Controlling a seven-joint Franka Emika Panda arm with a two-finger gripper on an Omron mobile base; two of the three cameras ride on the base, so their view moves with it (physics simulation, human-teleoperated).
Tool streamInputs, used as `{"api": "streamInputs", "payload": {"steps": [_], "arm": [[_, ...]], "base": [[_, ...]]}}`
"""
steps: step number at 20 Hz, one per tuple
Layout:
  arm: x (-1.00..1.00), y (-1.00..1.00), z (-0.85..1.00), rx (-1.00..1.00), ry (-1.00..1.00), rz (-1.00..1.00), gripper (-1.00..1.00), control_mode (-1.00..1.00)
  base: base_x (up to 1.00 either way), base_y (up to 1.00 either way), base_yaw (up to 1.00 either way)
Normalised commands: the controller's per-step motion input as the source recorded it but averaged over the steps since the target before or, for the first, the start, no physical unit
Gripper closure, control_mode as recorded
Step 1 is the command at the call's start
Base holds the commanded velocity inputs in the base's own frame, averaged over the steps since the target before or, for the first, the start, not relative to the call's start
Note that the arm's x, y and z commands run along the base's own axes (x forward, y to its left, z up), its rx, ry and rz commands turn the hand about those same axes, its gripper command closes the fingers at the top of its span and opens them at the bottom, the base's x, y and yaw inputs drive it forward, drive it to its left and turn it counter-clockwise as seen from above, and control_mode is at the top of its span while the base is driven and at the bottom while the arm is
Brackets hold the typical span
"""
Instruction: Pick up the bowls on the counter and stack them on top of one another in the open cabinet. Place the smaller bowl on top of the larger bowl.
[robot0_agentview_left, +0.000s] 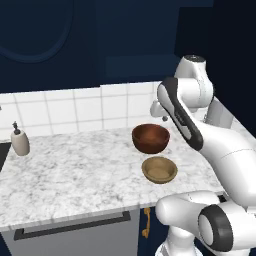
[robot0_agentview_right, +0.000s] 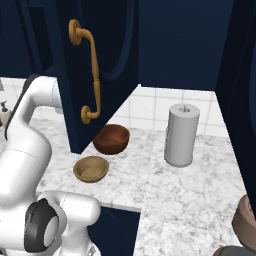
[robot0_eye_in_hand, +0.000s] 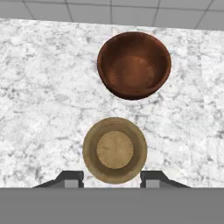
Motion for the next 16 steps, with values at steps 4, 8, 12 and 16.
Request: {"api": "streamInputs", "payload": {"steps": [4,8,12,16], "arm": [[-0.15,0.26,-0.12,-0.06,0.01,0.04,-1.0,-1.0],[-0.07,1.0,-0.87,-0.15,0.16,0.17,-1.0,-1.0],[0.09,0.68,-0.95,-0.08,0.41,0.17,-1.0,-1.0],[0.22,0.02,-1.0,-0.11,0.25,0.01,-1.0,-1.0]], "base": [[0.0,0.0,0.0],[0.0,0.0,0.0],[0.0,0.0,0.0],[0.0,0.0,0.0]]}}
